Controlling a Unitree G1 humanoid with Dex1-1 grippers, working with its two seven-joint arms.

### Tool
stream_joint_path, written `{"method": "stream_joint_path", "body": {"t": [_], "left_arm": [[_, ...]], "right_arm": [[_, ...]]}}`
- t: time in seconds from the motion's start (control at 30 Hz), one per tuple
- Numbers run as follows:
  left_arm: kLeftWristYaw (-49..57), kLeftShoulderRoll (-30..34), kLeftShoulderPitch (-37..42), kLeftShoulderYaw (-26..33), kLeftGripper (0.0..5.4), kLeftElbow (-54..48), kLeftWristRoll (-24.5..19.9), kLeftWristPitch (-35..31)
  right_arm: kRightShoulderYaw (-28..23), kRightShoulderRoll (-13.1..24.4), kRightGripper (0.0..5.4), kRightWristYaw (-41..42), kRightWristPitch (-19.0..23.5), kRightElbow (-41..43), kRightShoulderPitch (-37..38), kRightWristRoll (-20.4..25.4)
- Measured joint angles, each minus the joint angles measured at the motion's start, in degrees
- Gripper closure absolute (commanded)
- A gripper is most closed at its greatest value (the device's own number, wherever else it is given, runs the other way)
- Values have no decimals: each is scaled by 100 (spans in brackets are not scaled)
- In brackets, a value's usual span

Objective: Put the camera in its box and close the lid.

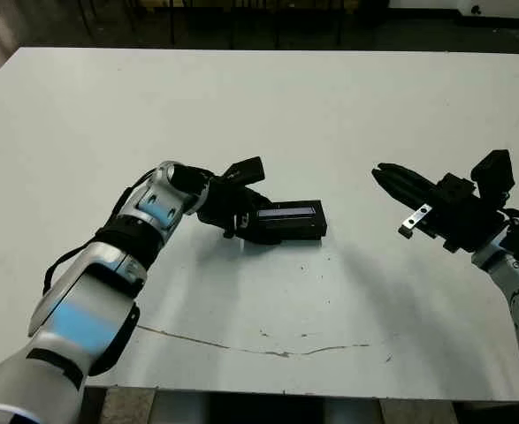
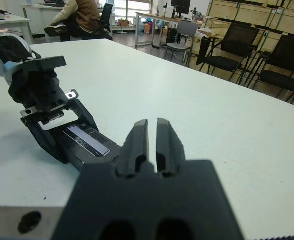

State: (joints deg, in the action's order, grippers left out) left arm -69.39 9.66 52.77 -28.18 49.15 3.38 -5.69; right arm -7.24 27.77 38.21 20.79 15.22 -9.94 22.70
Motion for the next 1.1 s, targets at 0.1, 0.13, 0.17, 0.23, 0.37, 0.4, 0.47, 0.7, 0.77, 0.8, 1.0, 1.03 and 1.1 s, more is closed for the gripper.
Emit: {"method": "stream_joint_path", "body": {"t": [0.1,0.13,0.17,0.23,0.37,0.4,0.47,0.7,0.77,0.8,1.0,1.03,1.1], "left_arm": [[-78,1,73,-111,253,-7,137,31],[-104,5,92,-141,253,-34,172,41],[-139,10,109,-172,253,-71,218,37],[-243,38,128,-220,253,-178,274,-44],[-383,156,130,-315,254,-522,365,-322],[-409,185,124,-342,236,-640,381,-395],[-473,305,94,-409,201,-873,405,-406],[-622,796,-175,-575,77,-1931,421,-114],[-626,907,-275,-573,45,-2095,364,-41],[-629,968,-316,-572,27,-2146,342,19],[-652,1357,-489,-563,1,-2473,334,316],[-652,1427,-523,-549,1,-2525,329,298],[-666,1604,-606,-489,1,-2630,291,210]], "right_arm": [[1,0,540,0,-3,0,4,-1],[1,0,540,1,-19,0,5,-1],[3,-1,540,5,-33,-1,5,0],[9,-1,540,23,-35,-2,5,4],[33,-6,540,36,-35,-4,4,14],[39,-10,540,36,-35,-4,3,16],[52,-21,540,38,-41,-4,-1,27],[127,-31,540,-78,-42,62,-1,14],[155,-45,540,-135,-17,117,-2,16],[168,-54,540,-153,-7,141,-2,23],[198,-76,540,-183,9,156,-2,30],[205,-81,540,-185,10,156,-2,30],[228,-96,540,-188,10,158,-2,31]]}}
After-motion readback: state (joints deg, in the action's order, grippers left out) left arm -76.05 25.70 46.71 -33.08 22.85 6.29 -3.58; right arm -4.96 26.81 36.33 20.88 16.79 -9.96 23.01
